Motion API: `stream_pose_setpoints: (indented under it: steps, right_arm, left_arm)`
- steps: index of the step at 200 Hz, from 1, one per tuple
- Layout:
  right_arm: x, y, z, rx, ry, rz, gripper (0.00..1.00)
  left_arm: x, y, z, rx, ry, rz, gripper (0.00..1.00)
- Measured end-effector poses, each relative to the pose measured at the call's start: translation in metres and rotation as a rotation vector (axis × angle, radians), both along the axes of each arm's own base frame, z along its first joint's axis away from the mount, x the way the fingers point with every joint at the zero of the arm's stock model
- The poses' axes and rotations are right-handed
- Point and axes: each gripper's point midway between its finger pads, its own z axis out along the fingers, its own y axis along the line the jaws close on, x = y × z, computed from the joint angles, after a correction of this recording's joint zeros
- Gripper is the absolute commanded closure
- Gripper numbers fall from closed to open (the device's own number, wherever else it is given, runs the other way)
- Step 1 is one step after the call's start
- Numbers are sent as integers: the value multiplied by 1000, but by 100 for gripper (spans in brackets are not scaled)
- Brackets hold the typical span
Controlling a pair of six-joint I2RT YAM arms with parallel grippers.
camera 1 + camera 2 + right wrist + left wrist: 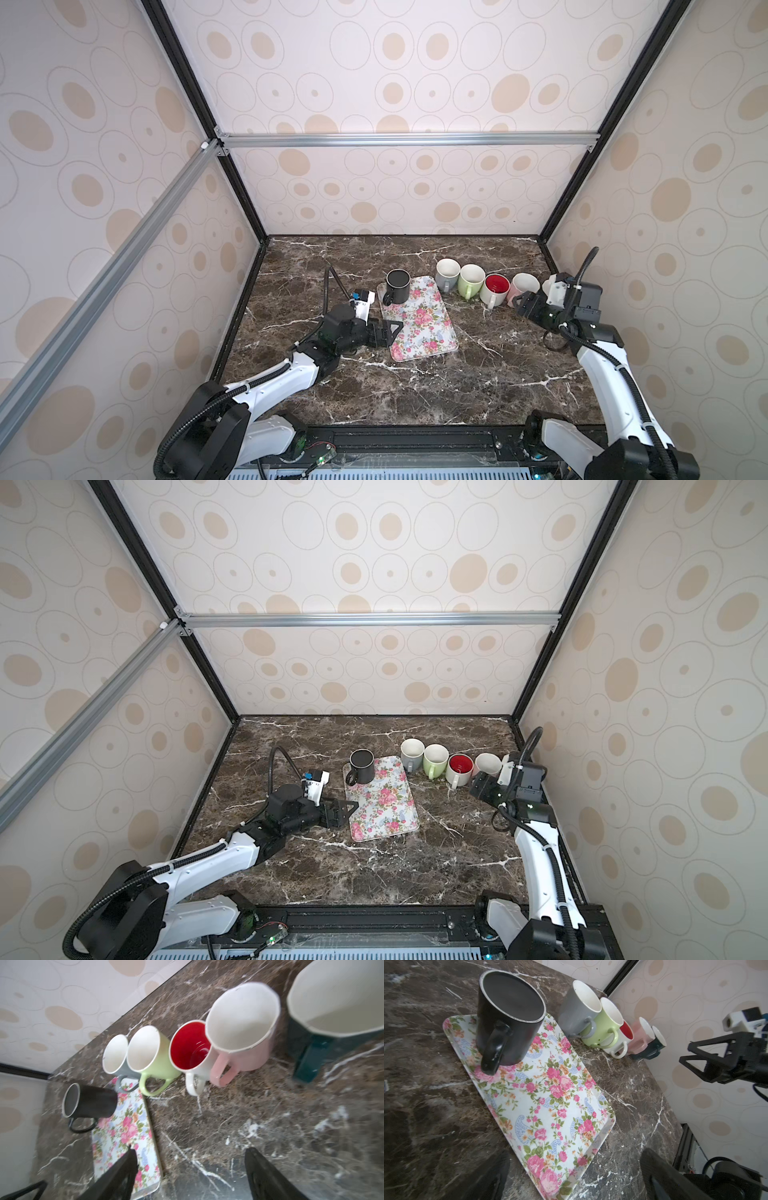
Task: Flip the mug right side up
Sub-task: 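Open the right gripper and pull it back toward the robot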
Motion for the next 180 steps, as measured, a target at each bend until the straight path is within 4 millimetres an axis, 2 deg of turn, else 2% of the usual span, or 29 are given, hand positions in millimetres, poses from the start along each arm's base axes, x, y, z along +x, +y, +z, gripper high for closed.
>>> stream_pose_setpoints:
  steps: [34, 74, 106, 137, 180]
  right_arm:
    - [-11, 30, -16, 104, 31, 107, 8]
    - [-26, 71, -15, 164, 19, 248, 8]
    - [-46, 106, -24, 222, 12, 352, 8]
    - [-55, 122, -33, 259, 38, 391, 8]
    - [-60, 134, -38, 300, 34, 390, 9]
  left_arm:
    - [14, 8, 8, 75, -32, 53, 2]
    - [29, 12, 2, 147, -24, 99, 2]
    - [47, 3, -9, 206, -11, 92, 2]
    - [68, -7, -14, 257, -17, 76, 2]
    - [93, -12, -30, 380, -24, 67, 23]
